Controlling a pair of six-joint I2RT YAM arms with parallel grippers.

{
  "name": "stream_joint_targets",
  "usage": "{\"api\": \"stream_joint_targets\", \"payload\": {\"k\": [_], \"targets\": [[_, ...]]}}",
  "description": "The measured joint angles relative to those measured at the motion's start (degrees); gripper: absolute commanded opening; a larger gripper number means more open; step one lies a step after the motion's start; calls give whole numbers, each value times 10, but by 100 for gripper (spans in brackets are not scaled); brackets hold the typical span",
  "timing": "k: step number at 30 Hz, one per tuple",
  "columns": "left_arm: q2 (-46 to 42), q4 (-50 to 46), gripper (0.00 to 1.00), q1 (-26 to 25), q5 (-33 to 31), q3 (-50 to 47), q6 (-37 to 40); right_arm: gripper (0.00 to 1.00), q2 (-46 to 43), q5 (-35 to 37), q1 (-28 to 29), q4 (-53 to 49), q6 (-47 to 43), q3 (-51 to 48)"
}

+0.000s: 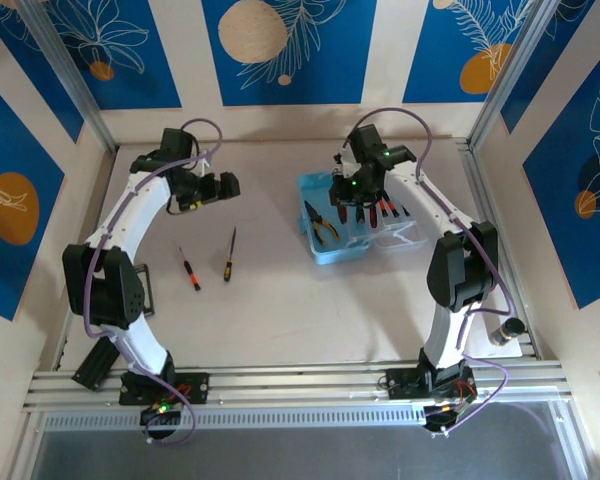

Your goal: Pack the tool kit

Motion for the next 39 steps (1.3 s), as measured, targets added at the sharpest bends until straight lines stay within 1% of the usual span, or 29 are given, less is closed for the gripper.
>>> {"api": "stream_joint_targets", "payload": {"k": [3,8,17,19,23,29,36,37,38,39], "targets": [[-2,-7,100,0,-11,-41,5,0,19,42,-9,-20,-10,21],[-2,-7,100,0,-26,-82,7,0,57,84,-9,-37,-23,47],[-3,-12,100,0,-56,-110,12,1,97,119,-9,-46,-30,70],[-3,-12,100,0,-56,-111,12,5,104,123,-10,-46,-30,77],[-3,-12,100,0,-60,-111,12,18,107,124,-13,-46,-30,77],[-3,-11,100,0,-60,-112,14,29,107,124,-15,-48,-31,81],[-3,-11,100,0,-60,-113,23,37,107,124,-15,-53,-36,100],[-3,-11,100,0,-60,-113,23,41,107,124,-15,-56,-36,103],[-3,-11,100,0,-60,-113,23,46,107,124,-15,-58,-37,108],[-3,-12,100,0,-60,-114,25,55,107,124,-14,-61,-38,113]]}}
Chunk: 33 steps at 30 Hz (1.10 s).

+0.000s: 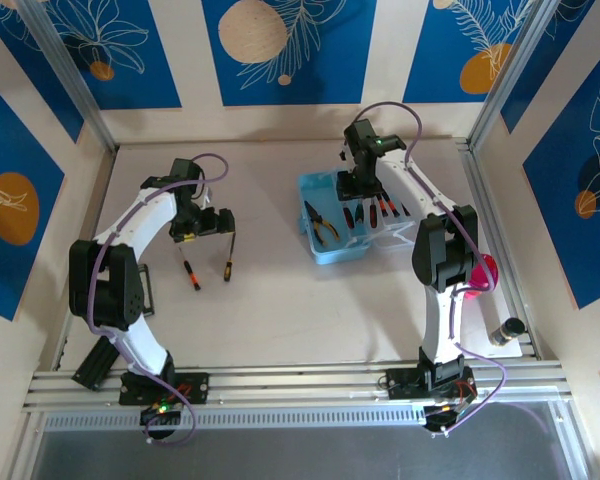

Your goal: Pack the tool kit

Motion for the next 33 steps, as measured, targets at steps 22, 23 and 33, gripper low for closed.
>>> {"api": "stream_joint_targets", "payload": {"k": [22,23,33], "targets": [[-23,19,92,26,-88,-160,-57,99,-50,-43,72,-27,-18,15],[-23,23,87,30,-95,-163,-62,99,-50,-44,71,-27,-18,14],[18,61,40,33,-112,-163,-69,99,-51,-50,68,-24,-18,-3]]}}
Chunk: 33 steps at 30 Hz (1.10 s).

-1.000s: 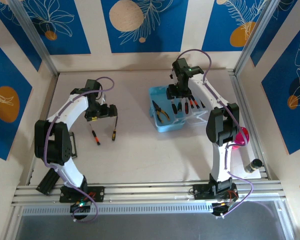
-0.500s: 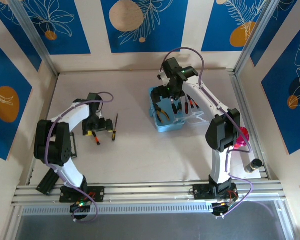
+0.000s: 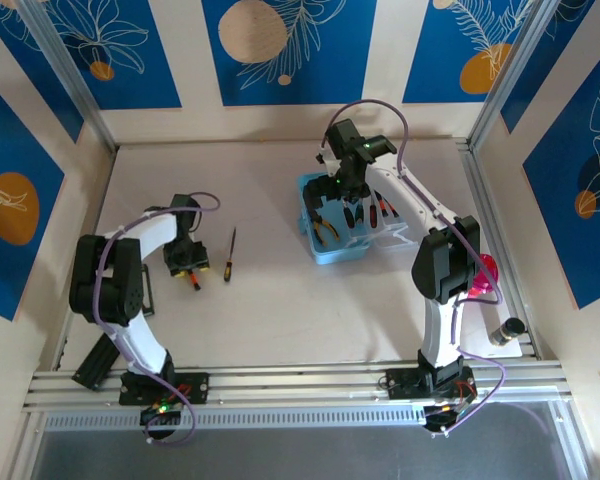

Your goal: Pack the tool kit

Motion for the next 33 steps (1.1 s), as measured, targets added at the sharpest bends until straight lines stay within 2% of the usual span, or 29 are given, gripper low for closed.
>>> {"api": "stream_joint_targets", "payload": {"k": [6,11,19,24,28,33], "targets": [[5,8,16,0,9,6,4,99,-5,-1,-4,1,0,-13],[4,6,1,0,14,9,9,99,-18,-3,-10,2,0,-23],[-5,6,0,0,34,10,17,99,-37,-16,-12,4,0,-25],[-35,15,0,-7,118,36,24,99,-56,-60,-12,30,0,-51],[-61,35,0,-30,191,79,23,99,-96,-125,-12,76,6,-102],[-84,115,0,-63,307,119,-13,99,-139,-205,-12,150,28,-151]]}}
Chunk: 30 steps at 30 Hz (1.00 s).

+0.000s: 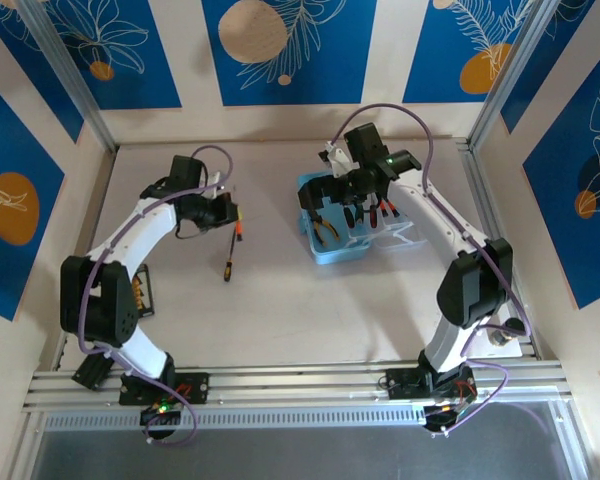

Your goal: Pack the tool kit

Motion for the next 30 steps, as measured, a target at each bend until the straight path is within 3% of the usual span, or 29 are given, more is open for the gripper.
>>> {"api": "stream_joint_targets", "payload": {"k": [3,11,17,30], "targets": [[-1,74,0,-13,69,6,-43,100,-14,-34,1,45,16,-23],[23,251,0,-64,175,15,-157,75,-20,-102,7,133,62,-58],[40,354,0,-86,208,15,-224,60,-13,-128,13,155,71,-57],[53,409,0,-89,223,13,-254,17,11,-138,19,163,78,-41]]}}
